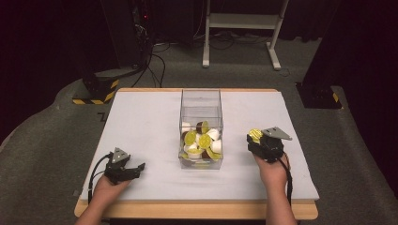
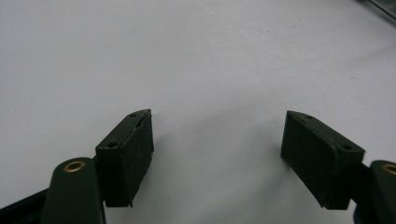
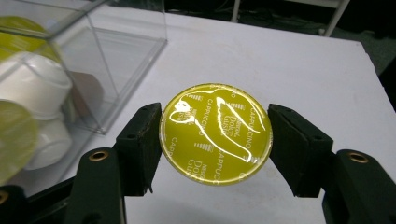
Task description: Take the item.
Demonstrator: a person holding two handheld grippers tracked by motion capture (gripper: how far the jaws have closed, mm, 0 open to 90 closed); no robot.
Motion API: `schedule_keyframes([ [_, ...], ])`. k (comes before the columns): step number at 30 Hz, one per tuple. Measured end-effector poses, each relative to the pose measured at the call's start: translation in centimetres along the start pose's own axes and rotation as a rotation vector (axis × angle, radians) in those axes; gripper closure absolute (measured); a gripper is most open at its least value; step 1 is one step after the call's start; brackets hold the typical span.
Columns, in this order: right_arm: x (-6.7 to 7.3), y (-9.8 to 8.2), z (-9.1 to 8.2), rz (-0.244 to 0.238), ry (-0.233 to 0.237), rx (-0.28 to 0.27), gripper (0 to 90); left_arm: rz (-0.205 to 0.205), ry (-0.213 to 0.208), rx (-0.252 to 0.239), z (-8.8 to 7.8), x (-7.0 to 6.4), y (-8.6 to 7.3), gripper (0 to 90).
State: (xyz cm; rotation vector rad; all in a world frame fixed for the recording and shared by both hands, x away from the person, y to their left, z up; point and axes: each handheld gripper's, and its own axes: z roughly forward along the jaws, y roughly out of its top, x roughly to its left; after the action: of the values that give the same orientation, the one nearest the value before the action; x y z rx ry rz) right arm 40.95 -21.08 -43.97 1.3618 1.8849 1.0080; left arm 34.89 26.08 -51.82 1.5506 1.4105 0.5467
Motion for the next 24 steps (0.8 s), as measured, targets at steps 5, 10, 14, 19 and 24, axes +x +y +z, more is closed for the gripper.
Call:
schedule_keyframes([
  [5,-0.8,0.2,2.2,0.007,-0.031,0.042,37.9,0.0,-0.001,0.0,0.0,0.0,0.0,25.4],
  [10,-0.9,0.6,3.3,-0.014,-0.057,0.059,38.0,0.005,-0.001,0.004,0.0,0.0,0.0,25.4],
  [14,-1.3,0.9,4.3,-0.012,-0.076,0.074,38.0,0.006,0.0,0.004,0.0,0.0,0.0,25.4],
  [19,-1.7,1.4,5.4,0.0,-0.085,0.083,38.1,0.003,-0.001,0.004,0.0,0.0,0.0,25.4],
  [24,-2.0,1.3,7.0,0.009,-0.094,0.13,38.0,0.004,-0.001,0.003,0.0,0.0,0.0,25.4],
])
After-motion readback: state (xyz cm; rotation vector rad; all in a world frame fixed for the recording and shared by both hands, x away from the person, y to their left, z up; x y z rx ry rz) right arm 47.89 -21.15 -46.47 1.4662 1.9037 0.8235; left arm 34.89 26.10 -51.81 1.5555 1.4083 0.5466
